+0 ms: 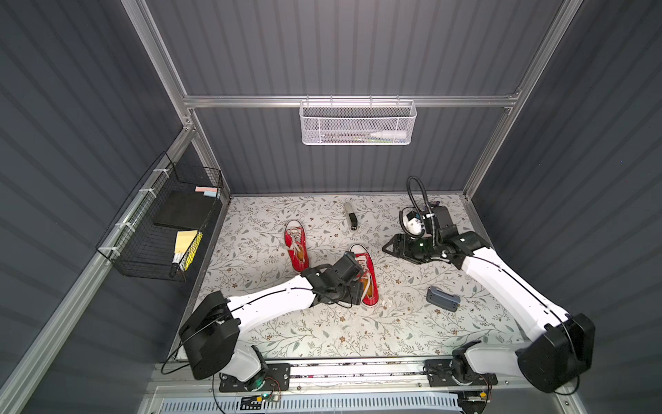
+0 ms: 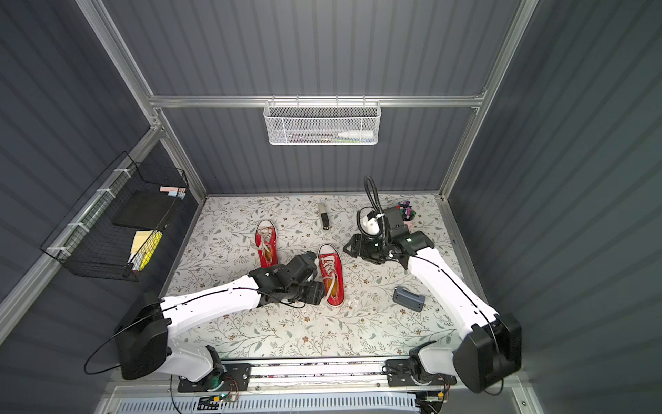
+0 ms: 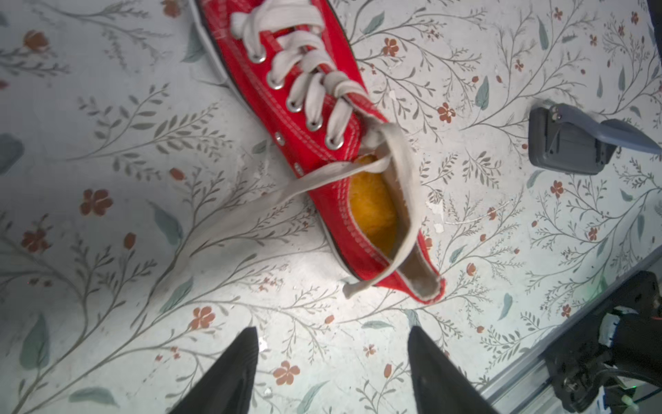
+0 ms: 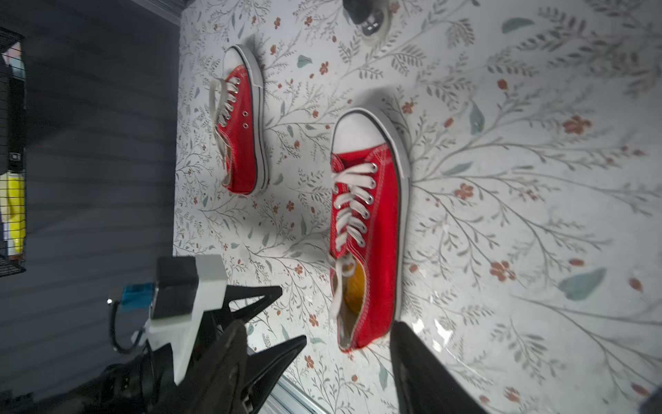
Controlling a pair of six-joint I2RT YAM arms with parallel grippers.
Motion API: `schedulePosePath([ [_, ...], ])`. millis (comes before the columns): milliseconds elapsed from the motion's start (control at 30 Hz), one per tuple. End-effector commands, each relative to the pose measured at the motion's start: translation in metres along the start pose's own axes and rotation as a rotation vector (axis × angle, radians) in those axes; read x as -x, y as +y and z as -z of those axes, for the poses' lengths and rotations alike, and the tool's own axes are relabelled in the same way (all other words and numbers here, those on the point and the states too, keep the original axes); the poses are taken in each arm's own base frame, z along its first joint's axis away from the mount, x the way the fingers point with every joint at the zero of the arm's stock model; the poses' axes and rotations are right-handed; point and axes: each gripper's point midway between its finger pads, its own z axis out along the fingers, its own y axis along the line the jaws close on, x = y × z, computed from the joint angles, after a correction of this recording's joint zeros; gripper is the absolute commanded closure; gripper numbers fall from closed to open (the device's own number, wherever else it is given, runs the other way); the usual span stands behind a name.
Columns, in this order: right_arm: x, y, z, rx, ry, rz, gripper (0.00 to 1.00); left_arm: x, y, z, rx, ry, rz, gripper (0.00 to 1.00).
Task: Remove the insole from the shoe
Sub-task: Untie the shoelace on the shoe.
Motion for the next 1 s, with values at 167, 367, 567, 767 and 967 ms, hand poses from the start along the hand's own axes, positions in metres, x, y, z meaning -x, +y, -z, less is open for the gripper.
schedulePosePath([
  [167,-0.034,-0.035,0.018,-0.076,-0.028,-0.083,0.35,0.029,-0.035,-0.016,-0.062,0.016,-0.144,0.34],
  [367,-0.037,-0.037,0.020,-0.075,-0.034,-0.095,0.36,0.035,-0.036,-0.032,-0.025,0.052,-0.188,0.41],
  [567,-0.036,-0.037,0.022,-0.077,-0.042,-0.097,0.36,0.031,-0.033,-0.042,-0.004,0.088,-0.192,0.67],
  [767,-0.035,-0.038,0.025,-0.080,-0.049,-0.097,0.36,0.040,-0.046,-0.030,-0.062,0.103,-0.099,0.91],
  [967,-0.035,-0.039,0.024,-0.079,-0.045,-0.099,0.36,0.095,-0.049,-0.004,-0.312,0.003,0.256,0.91],
])
